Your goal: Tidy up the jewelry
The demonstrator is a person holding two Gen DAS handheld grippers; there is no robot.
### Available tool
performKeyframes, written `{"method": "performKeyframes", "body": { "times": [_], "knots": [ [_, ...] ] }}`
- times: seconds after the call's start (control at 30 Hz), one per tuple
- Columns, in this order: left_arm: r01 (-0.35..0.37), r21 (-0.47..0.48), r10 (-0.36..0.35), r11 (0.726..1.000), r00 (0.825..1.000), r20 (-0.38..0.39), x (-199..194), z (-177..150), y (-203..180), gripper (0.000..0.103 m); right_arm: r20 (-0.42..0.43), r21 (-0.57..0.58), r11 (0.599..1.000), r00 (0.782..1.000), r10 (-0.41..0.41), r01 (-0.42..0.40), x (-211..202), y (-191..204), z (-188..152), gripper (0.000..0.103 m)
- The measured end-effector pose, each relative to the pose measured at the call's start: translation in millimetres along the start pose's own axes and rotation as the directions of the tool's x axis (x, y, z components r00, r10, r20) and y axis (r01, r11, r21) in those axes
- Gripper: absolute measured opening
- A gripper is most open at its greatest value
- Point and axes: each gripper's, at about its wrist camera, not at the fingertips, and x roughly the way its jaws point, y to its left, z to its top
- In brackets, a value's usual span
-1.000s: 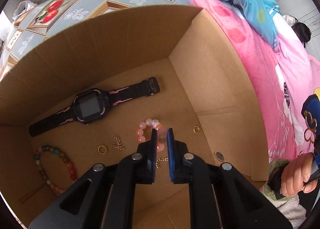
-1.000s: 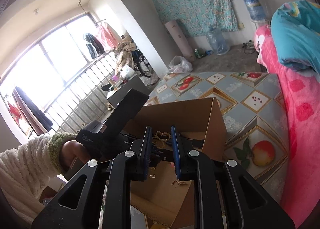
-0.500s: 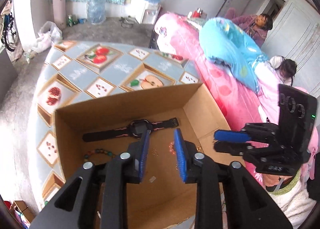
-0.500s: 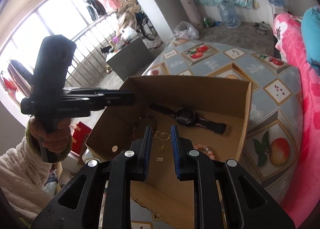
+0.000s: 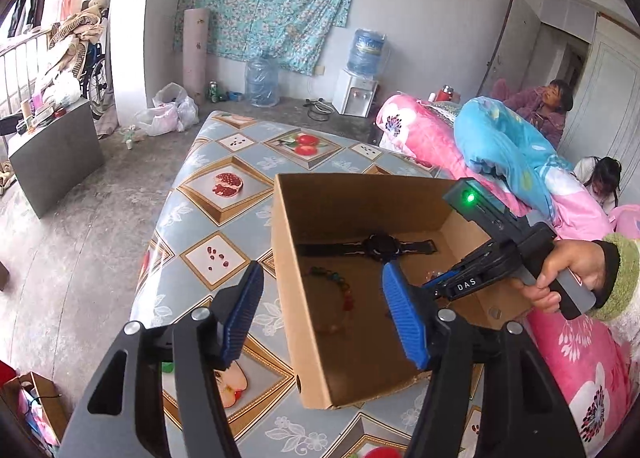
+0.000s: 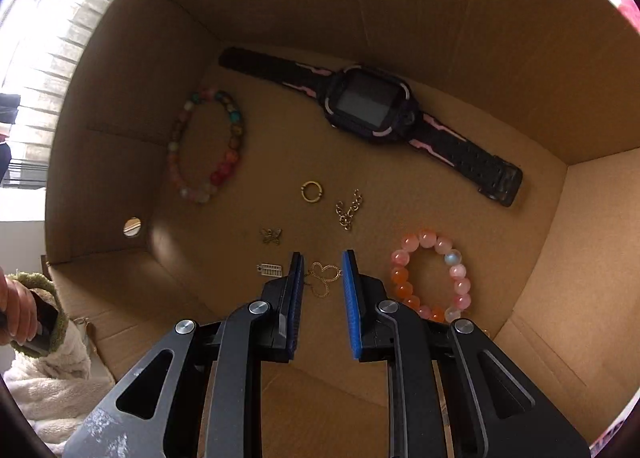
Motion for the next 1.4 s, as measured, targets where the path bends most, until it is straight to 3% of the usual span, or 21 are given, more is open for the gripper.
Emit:
{"method": "performKeyframes", "body": {
  "times": [0.17,0.3,0.4,0.5,0.57,0.6,0.7,0.77,0.83,0.87,0.9,0.93,1.0,1.1,1.4],
  "knots": [
    [0.001,-0.024,-0.001,1.000,1.000,0.003,-2,-7,7,0.063,0.016,0.046,0.998,0.999,0.040,-0.041,-4,-3,-2,0.023],
    [0.014,-0.052,-0.014,0.999,1.000,0.001,-8,-11,9,0.066,0.157,0.075,0.990,0.982,0.107,-0.119,-50,-7,-21,0.025],
    [0.023,-0.095,-0.027,0.995,0.999,-0.040,-1,-15,12,0.068,0.356,0.067,0.988,0.929,0.105,-0.137,-107,-8,-56,0.035],
    [0.016,-0.132,-0.029,0.991,0.995,-0.099,14,-20,16,0.071,0.549,0.111,0.988,0.835,0.032,-0.111,-156,-23,-103,0.049],
    [0.012,-0.161,-0.037,0.987,0.987,-0.154,30,-23,19,0.072,0.617,0.172,0.975,0.787,0.003,-0.139,-170,-43,-129,0.056],
    [0.015,-0.184,-0.049,0.983,0.982,-0.183,37,-24,22,0.072,0.625,0.196,0.965,0.780,0.015,-0.176,-169,-54,-138,0.058],
    [0.042,-0.262,-0.108,0.964,0.964,-0.242,58,-31,27,0.072,0.605,0.275,0.919,0.794,0.063,-0.282,-144,-81,-150,0.058],
    [0.068,-0.326,-0.164,0.943,0.946,-0.278,69,-36,31,0.072,0.556,0.295,0.901,0.824,0.108,-0.317,-123,-87,-146,0.058],
    [0.111,-0.387,-0.238,0.915,0.924,-0.299,77,-42,31,0.071,0.535,0.303,0.912,0.842,0.077,-0.276,-111,-80,-147,0.059],
    [0.137,-0.414,-0.280,0.900,0.909,-0.308,80,-45,31,0.071,0.538,0.300,0.918,0.840,0.062,-0.260,-111,-75,-148,0.059],
    [0.127,-0.415,-0.272,0.901,0.911,-0.310,79,-47,28,0.072,0.536,0.299,0.913,0.841,0.081,-0.278,-111,-69,-149,0.059],
    [0.085,-0.383,-0.214,0.920,0.926,-0.310,75,-46,24,0.072,0.538,0.290,0.901,0.833,0.125,-0.322,-104,-67,-155,0.059],
    [0.009,-0.339,-0.122,0.941,0.941,-0.314,70,-45,21,0.073,0.537,0.277,0.889,0.826,0.172,-0.365,-99,-61,-162,0.059],
    [0.015,-0.359,-0.136,0.933,0.939,-0.317,62,-50,21,0.073,0.538,0.285,0.896,0.831,0.145,-0.340,-99,-52,-170,0.059],
    [0.037,-0.324,-0.143,0.945,0.941,-0.308,25,-81,6,0.073,0.590,0.290,0.853,0.783,0.197,-0.433,-93,-47,-224,0.060]
  ]
}}
